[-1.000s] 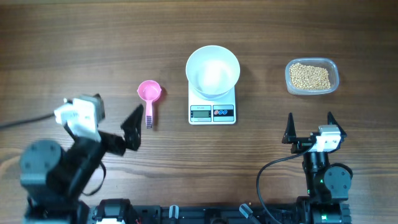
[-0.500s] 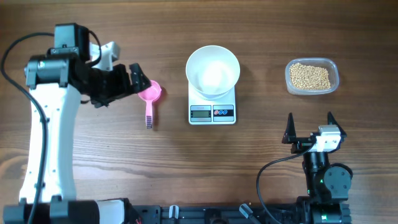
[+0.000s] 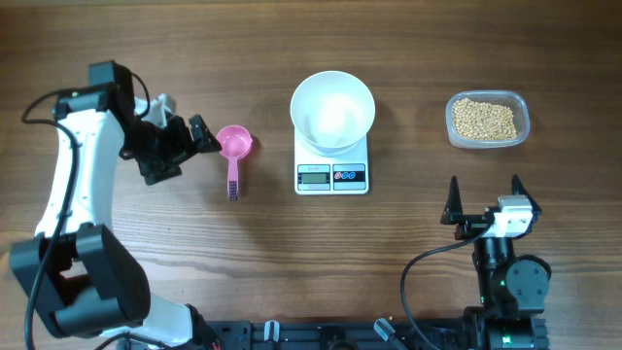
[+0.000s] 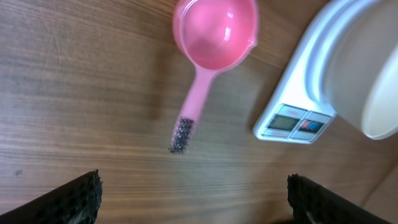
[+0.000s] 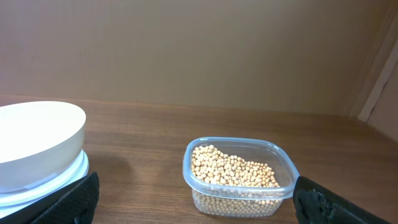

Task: Scoop item into bowl and weigh 150g on scale
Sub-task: 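Reach the left gripper forward to the pink scoop handle, then close the left gripper on the pink scoop handle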

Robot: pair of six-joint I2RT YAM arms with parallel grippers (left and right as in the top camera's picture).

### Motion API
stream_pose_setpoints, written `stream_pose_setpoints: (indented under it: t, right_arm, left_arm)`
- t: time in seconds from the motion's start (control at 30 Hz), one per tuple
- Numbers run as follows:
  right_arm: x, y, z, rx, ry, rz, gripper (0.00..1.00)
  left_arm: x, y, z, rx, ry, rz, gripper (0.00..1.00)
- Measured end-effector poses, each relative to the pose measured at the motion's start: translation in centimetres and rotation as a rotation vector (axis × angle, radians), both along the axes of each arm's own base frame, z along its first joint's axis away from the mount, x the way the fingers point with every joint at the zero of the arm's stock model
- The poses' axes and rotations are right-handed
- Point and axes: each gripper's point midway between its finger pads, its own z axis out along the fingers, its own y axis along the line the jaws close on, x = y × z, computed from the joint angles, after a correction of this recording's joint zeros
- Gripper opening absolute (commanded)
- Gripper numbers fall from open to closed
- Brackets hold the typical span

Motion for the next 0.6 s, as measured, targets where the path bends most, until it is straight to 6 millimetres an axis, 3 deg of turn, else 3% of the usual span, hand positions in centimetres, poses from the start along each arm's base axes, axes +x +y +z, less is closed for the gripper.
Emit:
stream_pose_setpoints:
  t: [0.1, 0.23, 0.43, 0.6]
  right_arm:
    - [0.0, 0.0, 0.0, 0.000, 0.000, 0.000, 1.00]
    - [0.0, 0.0, 0.0, 0.000, 0.000, 0.000, 1.00]
    - [0.0, 0.0, 0.0, 0.000, 0.000, 0.000, 1.00]
    - [0.0, 0.0, 0.0, 0.000, 0.000, 0.000, 0.99]
  left_arm:
    - [-0.7, 0.0, -2.4, 0.006, 0.031, -0.002, 1.00]
    - [-0.8, 0.0, -4.0, 0.004, 0.025, -0.004, 1.00]
    - [-1.2, -3.1, -7.5, -0.154, 0.050, -0.038, 1.00]
    - [-0.9, -5.4, -8.1, -0.175, 0.027, -0.130, 0.93]
